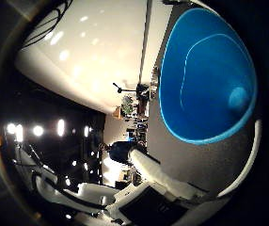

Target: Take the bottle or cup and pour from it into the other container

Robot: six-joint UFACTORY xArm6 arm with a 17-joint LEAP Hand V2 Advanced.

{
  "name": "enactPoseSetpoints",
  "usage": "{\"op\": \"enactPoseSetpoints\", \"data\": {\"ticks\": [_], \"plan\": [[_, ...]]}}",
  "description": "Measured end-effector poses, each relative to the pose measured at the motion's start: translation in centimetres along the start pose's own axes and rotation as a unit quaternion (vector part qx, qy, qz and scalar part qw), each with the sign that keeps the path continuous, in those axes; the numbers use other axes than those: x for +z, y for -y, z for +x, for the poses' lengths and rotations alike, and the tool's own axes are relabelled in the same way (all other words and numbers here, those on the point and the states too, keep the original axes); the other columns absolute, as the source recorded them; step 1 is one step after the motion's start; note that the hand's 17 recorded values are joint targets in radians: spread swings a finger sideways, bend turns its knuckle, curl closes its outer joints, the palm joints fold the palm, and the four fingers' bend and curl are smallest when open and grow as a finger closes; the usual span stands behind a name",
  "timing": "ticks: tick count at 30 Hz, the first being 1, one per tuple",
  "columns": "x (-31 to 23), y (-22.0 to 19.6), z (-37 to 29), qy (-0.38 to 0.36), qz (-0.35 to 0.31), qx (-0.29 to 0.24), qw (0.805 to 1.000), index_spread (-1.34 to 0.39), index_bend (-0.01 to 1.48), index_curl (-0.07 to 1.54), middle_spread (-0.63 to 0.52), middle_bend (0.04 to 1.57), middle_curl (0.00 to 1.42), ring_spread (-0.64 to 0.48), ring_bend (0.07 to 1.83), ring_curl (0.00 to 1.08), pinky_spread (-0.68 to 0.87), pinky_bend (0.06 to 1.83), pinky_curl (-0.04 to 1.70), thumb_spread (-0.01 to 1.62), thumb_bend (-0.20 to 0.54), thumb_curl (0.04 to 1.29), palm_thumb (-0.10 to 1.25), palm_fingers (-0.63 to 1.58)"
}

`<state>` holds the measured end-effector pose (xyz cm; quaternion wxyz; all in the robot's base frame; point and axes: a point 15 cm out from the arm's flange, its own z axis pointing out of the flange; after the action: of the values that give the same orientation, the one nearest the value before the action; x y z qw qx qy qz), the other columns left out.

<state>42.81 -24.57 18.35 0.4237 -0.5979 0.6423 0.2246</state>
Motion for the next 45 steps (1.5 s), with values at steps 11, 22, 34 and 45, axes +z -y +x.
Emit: {"op": "enactPoseSetpoints", "data": {"ticks": [11,22,34,45], "plan": [[0.4,0.1,0.1,-0.004,-0.003,-0.001,1.0,-0.18,0.16,0.28,-0.03,0.48,0.42,-0.01,0.65,0.32,0.15,0.37,0.26,0.98,-0.015,0.33,0.68,0.54],[1.7,0.2,-0.7,0.002,-0.023,-0.006,1.0,-0.38,0.25,0.4,-0.25,0.78,0.64,-0.24,1.01,0.51,-0.45,0.92,0.46,0.94,-0.022,0.44,0.83,1.07],[1.7,0.2,-1.5,0.012,-0.025,-0.009,1.0,-0.49,0.38,0.74,-0.31,0.95,0.85,-0.27,1.2,0.64,-0.39,1.11,0.71,0.82,-0.027,0.55,0.85,0.97],[1.0,0.3,-3.2,0.022,-0.026,-0.019,0.999,-0.54,0.36,0.97,-0.32,1.01,0.91,-0.26,1.26,0.67,-0.38,1.13,0.84,0.81,-0.028,0.58,0.86,0.9]]}}
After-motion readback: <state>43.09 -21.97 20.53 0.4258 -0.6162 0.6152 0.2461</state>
